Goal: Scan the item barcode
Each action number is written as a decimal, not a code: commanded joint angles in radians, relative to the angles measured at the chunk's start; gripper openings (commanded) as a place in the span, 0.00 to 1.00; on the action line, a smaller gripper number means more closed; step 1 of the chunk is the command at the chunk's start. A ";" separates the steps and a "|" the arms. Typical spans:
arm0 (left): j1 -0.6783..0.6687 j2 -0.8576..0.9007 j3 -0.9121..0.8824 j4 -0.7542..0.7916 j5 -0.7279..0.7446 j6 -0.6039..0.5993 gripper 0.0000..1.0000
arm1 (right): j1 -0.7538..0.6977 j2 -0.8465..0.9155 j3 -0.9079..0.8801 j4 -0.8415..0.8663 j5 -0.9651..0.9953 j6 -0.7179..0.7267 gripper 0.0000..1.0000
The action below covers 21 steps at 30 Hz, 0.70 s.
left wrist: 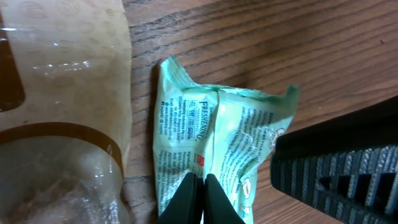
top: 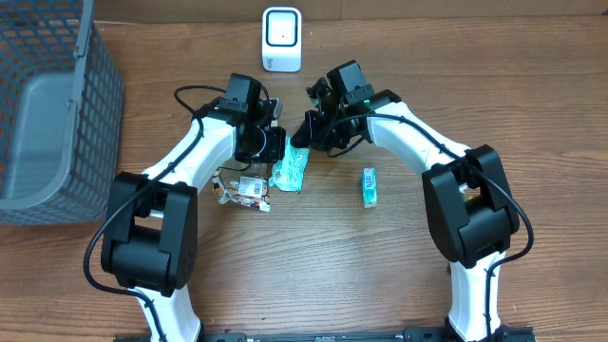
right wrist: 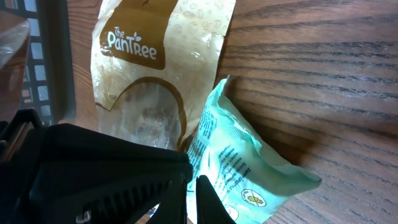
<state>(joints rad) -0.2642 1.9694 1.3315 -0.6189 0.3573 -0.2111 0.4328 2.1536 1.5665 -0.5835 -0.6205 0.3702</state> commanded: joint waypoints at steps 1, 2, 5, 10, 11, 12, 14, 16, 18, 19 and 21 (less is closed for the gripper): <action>-0.005 -0.007 -0.003 0.005 -0.036 -0.022 0.04 | 0.006 0.011 -0.003 0.007 0.028 0.000 0.04; -0.005 -0.003 -0.003 0.006 -0.035 -0.022 0.04 | 0.006 0.012 -0.003 0.007 0.028 0.000 0.04; -0.006 0.011 -0.003 0.008 -0.040 -0.022 0.04 | 0.006 0.016 -0.003 0.005 0.028 0.000 0.04; -0.006 0.053 -0.003 0.038 -0.042 -0.030 0.04 | 0.006 0.016 -0.003 0.002 0.038 0.000 0.04; -0.006 0.061 -0.003 0.039 -0.042 -0.035 0.04 | 0.006 0.016 -0.005 0.000 0.050 0.000 0.04; -0.006 0.067 -0.003 0.040 -0.042 -0.037 0.04 | 0.006 0.016 -0.008 -0.001 0.062 0.000 0.04; -0.009 0.080 -0.003 0.041 -0.042 -0.037 0.04 | 0.006 0.016 -0.022 0.002 0.077 0.000 0.04; -0.011 0.088 -0.003 0.044 -0.042 -0.037 0.04 | 0.006 0.016 -0.045 0.017 0.077 0.000 0.04; -0.014 0.093 -0.003 0.048 -0.042 -0.037 0.04 | 0.006 0.016 -0.072 0.039 0.077 0.001 0.04; -0.015 0.096 -0.003 0.049 -0.042 -0.037 0.04 | 0.006 0.016 -0.084 0.047 0.078 0.001 0.04; -0.016 0.097 -0.003 0.050 -0.043 -0.036 0.04 | 0.006 0.016 -0.109 0.068 0.098 0.008 0.04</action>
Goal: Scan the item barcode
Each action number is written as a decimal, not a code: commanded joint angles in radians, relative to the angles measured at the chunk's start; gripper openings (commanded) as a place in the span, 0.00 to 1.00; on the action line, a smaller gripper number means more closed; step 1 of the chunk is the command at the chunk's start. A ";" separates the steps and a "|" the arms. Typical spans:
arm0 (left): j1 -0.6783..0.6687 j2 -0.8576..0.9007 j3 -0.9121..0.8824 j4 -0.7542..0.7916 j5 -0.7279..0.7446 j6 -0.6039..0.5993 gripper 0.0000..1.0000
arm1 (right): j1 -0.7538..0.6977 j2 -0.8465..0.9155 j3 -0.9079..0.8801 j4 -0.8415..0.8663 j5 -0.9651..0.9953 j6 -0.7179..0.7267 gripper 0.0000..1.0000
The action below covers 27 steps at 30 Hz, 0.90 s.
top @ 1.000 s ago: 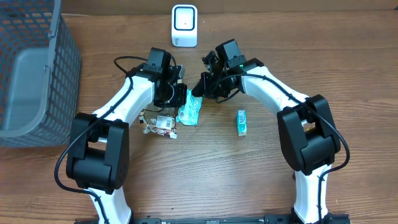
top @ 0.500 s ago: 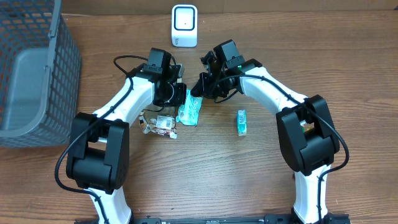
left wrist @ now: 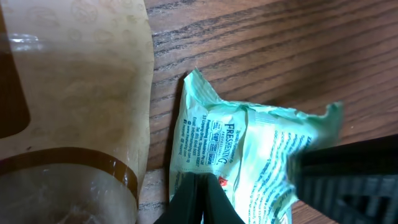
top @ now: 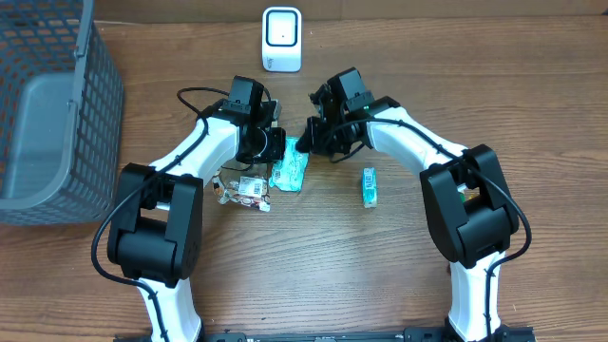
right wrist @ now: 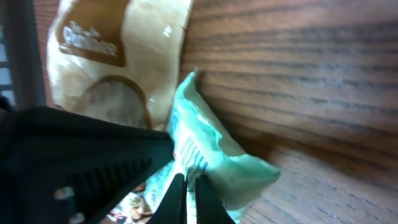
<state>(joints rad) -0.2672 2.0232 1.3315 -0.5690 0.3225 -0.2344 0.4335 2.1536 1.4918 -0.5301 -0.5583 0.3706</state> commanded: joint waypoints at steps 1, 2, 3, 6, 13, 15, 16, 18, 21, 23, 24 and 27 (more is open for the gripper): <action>-0.013 0.043 -0.003 0.000 -0.009 -0.013 0.04 | 0.005 0.016 -0.045 0.019 0.061 0.025 0.04; -0.014 0.043 -0.003 -0.001 -0.009 -0.013 0.04 | 0.005 0.016 -0.053 0.020 0.096 0.047 0.04; -0.015 0.043 -0.003 -0.001 -0.009 -0.013 0.04 | 0.005 0.016 -0.063 0.018 0.155 0.080 0.04; -0.015 0.043 -0.003 -0.001 -0.012 -0.013 0.04 | 0.004 0.016 -0.067 -0.017 0.282 0.158 0.04; -0.015 0.043 -0.003 -0.003 -0.020 -0.005 0.04 | 0.004 0.016 -0.067 -0.030 0.349 0.173 0.04; -0.015 0.043 -0.003 -0.002 -0.029 -0.005 0.04 | 0.004 0.016 -0.067 -0.035 0.356 0.173 0.04; -0.015 0.043 -0.003 -0.002 -0.040 -0.006 0.04 | 0.004 0.016 -0.067 -0.042 0.372 0.173 0.04; -0.015 0.043 -0.003 -0.001 -0.061 -0.006 0.04 | 0.004 0.016 -0.067 -0.061 0.422 0.173 0.04; -0.015 0.043 -0.003 0.001 -0.064 -0.006 0.04 | 0.004 0.016 -0.067 -0.085 0.489 0.173 0.04; -0.014 0.043 -0.003 0.003 -0.064 -0.006 0.04 | 0.003 0.016 -0.067 -0.089 0.506 0.172 0.04; -0.014 0.043 -0.003 0.006 -0.064 -0.006 0.04 | 0.003 0.016 -0.067 -0.089 0.505 0.172 0.04; -0.013 0.043 0.023 -0.003 -0.061 -0.006 0.04 | 0.004 0.016 -0.067 -0.088 0.506 0.172 0.04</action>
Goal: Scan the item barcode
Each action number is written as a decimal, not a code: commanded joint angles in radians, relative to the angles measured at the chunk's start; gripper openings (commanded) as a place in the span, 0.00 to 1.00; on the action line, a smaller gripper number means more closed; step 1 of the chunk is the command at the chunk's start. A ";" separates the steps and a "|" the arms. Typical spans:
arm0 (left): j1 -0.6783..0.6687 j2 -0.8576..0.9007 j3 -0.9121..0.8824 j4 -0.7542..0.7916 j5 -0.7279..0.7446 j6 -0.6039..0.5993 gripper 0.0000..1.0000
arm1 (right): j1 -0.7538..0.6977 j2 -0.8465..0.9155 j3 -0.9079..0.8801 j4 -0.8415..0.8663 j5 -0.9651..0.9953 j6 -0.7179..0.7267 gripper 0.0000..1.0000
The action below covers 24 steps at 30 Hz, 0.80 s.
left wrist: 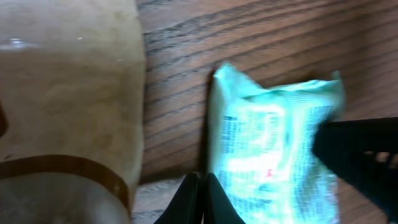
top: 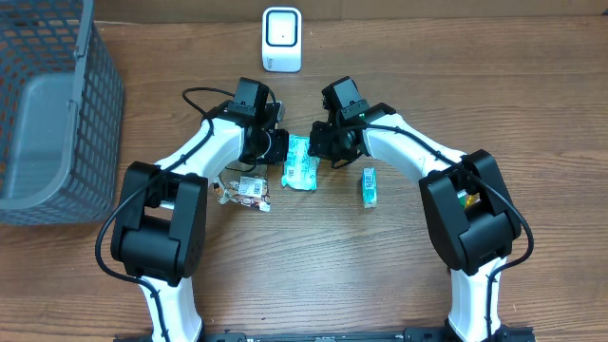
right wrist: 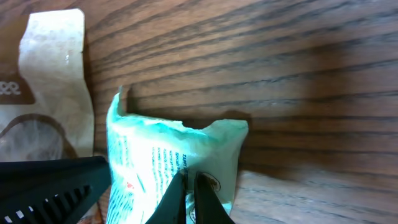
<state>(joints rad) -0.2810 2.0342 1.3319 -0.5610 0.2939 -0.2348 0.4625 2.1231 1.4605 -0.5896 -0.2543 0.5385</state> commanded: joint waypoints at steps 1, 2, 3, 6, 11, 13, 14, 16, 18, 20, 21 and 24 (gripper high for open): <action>0.001 0.031 0.045 -0.028 -0.032 -0.005 0.04 | -0.025 0.047 -0.035 -0.025 0.202 0.005 0.04; 0.001 0.031 0.073 -0.053 -0.031 -0.006 0.04 | -0.025 0.047 -0.035 -0.022 0.202 0.005 0.04; 0.001 0.031 0.103 -0.080 -0.031 -0.006 0.04 | -0.025 0.047 -0.035 -0.019 0.201 0.005 0.04; 0.001 0.031 0.196 -0.180 -0.030 -0.006 0.04 | -0.025 0.047 -0.034 -0.018 0.195 0.004 0.04; 0.001 0.031 0.283 -0.333 0.040 -0.004 0.04 | -0.026 0.037 0.011 -0.055 0.068 -0.078 0.04; 0.001 0.031 0.283 -0.349 0.051 -0.005 0.04 | -0.026 0.024 0.041 -0.087 0.062 -0.090 0.04; 0.001 0.032 0.282 -0.354 0.050 -0.005 0.04 | -0.026 0.016 0.053 -0.098 0.062 -0.095 0.04; 0.001 0.032 0.275 -0.357 0.047 -0.004 0.06 | -0.027 0.005 0.064 -0.106 0.061 -0.095 0.04; 0.001 0.033 0.272 -0.356 0.047 -0.005 0.08 | -0.027 0.001 0.066 -0.100 0.049 -0.100 0.06; 0.001 0.034 0.271 -0.348 0.049 -0.006 0.07 | -0.027 0.001 0.066 -0.089 0.031 -0.112 0.07; 0.000 0.034 0.271 -0.343 0.057 -0.005 0.05 | -0.027 0.001 0.066 -0.078 0.028 -0.122 0.07; -0.011 0.036 0.271 -0.340 0.081 -0.005 0.04 | -0.029 0.001 0.066 -0.015 0.027 -0.155 0.07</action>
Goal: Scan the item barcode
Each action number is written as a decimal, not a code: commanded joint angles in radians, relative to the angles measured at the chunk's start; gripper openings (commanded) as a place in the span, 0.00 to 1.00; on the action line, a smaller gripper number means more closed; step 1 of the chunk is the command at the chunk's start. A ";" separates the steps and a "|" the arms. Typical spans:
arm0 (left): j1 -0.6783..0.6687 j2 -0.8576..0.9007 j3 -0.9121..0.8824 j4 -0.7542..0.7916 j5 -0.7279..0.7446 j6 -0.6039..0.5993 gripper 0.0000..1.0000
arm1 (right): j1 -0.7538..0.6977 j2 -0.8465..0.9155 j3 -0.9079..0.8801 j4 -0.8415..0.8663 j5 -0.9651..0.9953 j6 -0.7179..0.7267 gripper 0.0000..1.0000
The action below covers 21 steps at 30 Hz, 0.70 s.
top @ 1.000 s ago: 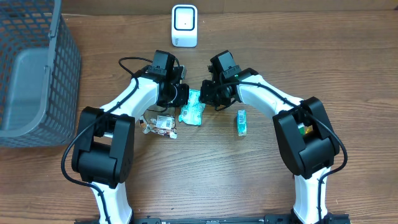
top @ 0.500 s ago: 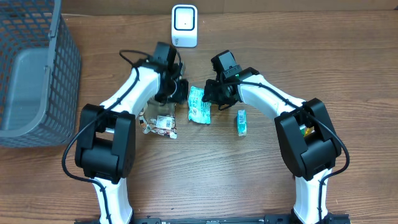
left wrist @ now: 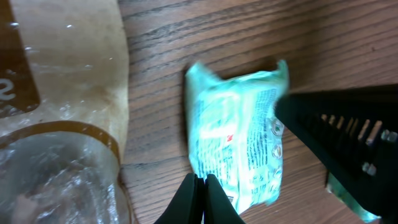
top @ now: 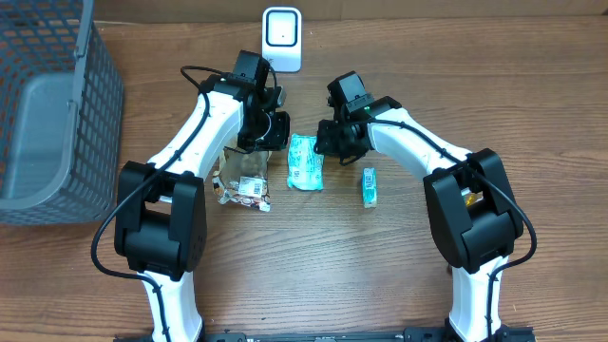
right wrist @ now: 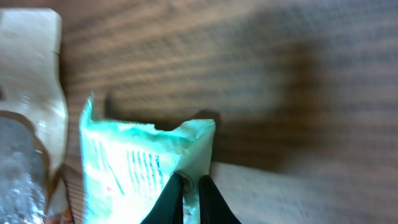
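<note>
A teal snack packet (top: 304, 162) lies flat on the wooden table, printed side up, also visible in the left wrist view (left wrist: 239, 140) and the right wrist view (right wrist: 140, 162). My right gripper (top: 326, 148) sits at the packet's right edge, its jaws (right wrist: 189, 190) shut on the packet's corner. Just left of the packet, my left gripper (top: 274, 141) is shut with nothing in it (left wrist: 200, 183). The white scanner (top: 282, 39) stands at the far edge of the table.
A brown clear-window pouch (top: 239, 163) and a small wrapped item (top: 249, 192) lie left of the packet. A small green box (top: 370, 186) lies to its right. A grey mesh basket (top: 57, 114) fills the left side.
The teal packet has shifted slightly right and lies straighter. My left gripper has drawn back from it toward the far side. The right gripper stays shut on the packet's corner.
Both grippers were shut at the tilted teal packet beside the brown pouch, left on its near end, right on its far corner. The packet then stood further right, off the pouch. Now the left gripper is off it and the right one holds its corner.
</note>
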<state>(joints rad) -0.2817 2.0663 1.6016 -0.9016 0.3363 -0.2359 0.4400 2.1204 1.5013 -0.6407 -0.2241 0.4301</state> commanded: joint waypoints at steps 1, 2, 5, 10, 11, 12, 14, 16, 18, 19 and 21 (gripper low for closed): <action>-0.013 0.006 0.002 -0.001 0.039 -0.004 0.04 | -0.008 0.004 0.025 0.056 -0.002 -0.049 0.08; -0.015 0.006 0.002 -0.004 0.043 -0.004 0.04 | -0.008 0.004 0.024 0.079 -0.002 -0.050 0.08; -0.023 0.007 -0.004 -0.011 0.050 -0.004 0.04 | -0.009 0.004 0.024 0.136 -0.002 -0.050 0.09; -0.027 0.007 -0.016 0.002 0.045 -0.004 0.04 | -0.009 0.005 0.024 0.167 0.012 -0.036 0.15; -0.027 0.007 -0.019 0.018 0.041 -0.004 0.04 | -0.009 0.005 0.024 0.155 0.010 -0.034 0.14; -0.027 0.007 -0.021 0.035 0.042 -0.004 0.04 | -0.009 0.005 0.024 0.138 0.009 -0.034 0.13; -0.027 0.008 -0.023 0.083 0.042 -0.004 0.04 | -0.009 0.005 0.024 0.088 0.006 -0.031 0.04; -0.029 0.008 -0.023 0.130 0.050 -0.003 0.04 | -0.012 0.005 0.024 0.031 -0.003 0.007 0.04; -0.029 0.008 -0.023 0.172 0.054 -0.004 0.04 | -0.018 0.003 0.024 -0.019 -0.026 0.041 0.04; -0.029 0.008 -0.023 0.186 0.053 -0.004 0.04 | -0.022 0.002 0.024 -0.038 -0.045 0.042 0.04; -0.031 0.008 -0.023 0.216 0.053 -0.004 0.04 | -0.031 0.000 0.024 -0.080 -0.095 0.041 0.07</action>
<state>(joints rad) -0.3016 2.0666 1.5856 -0.7124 0.3717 -0.2367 0.4309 2.1204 1.5040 -0.6899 -0.2493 0.4419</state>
